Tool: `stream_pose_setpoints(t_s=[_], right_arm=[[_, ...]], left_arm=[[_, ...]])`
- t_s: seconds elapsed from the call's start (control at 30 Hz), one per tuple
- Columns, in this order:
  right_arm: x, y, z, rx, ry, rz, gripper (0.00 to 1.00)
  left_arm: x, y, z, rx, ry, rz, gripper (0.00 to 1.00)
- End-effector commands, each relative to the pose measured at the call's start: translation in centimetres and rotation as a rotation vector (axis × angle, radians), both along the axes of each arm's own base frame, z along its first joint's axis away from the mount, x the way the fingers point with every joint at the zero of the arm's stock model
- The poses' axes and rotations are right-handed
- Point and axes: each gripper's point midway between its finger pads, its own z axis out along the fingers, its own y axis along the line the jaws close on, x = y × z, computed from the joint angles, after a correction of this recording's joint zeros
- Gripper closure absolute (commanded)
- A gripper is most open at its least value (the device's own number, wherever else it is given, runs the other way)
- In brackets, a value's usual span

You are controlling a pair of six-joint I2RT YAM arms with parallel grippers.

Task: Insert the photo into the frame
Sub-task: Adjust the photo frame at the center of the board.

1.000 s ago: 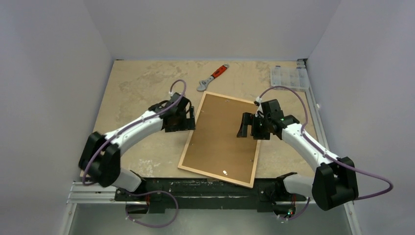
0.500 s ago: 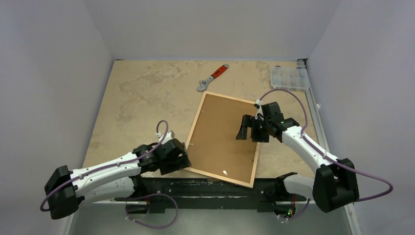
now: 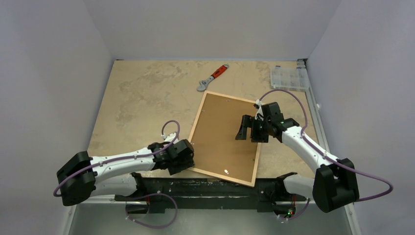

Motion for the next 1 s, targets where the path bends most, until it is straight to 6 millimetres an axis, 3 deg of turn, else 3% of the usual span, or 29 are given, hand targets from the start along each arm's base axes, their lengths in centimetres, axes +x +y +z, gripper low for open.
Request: stream_pose_setpoints(t_s=[0.0,0.2,0.37,0.6,0.67,0.73,0.8,0.87,0.97], right_arm=[[0.5,0.3,1.0,0.023,-0.043,0.008,0.13],[0.5,0.3,1.0,0.025,-0.040,0.013,0.13],[0.7,0.2,1.3,0.012,-0.050,0.012,0.13],[0.9,0.0,1.2,-0.003,-0.053,0.009,0.13],[0.9,0.0,1.1,-0.004,-0.050,0.009,0.13],[0.9,-0.1,0.9,-0.010,-0.046,0.006,0.13],[0.9,-0.2,1.0,-0.016,-0.048,0.005,0.13],[0.9,-0.3,1.1,-0.020,-0.053,0.005,0.13],[0.9,-0.3,1.2,-0.019,-0.057,0.006,0.13]], left_arm=[[1.7,-0.6,-0.8,-0.038,-0.050,0.079,0.38],[4.7,0.2,-0.8,-0.053,-0.070,0.108,0.69],[8.5,2.0,0.6,0.014,-0.113,0.055,0.90],[15.7,3.8,1.8,0.134,-0.096,-0.088,0.99],[17.8,3.5,2.0,0.147,-0.088,-0.111,0.97],[19.2,2.8,2.5,0.134,-0.067,-0.138,0.83],[19.9,2.1,3.1,0.117,-0.063,-0.157,0.55],[19.7,1.8,4.0,0.086,-0.078,-0.155,0.39],[17.0,1.1,4.4,-0.022,-0.088,-0.147,0.30]])
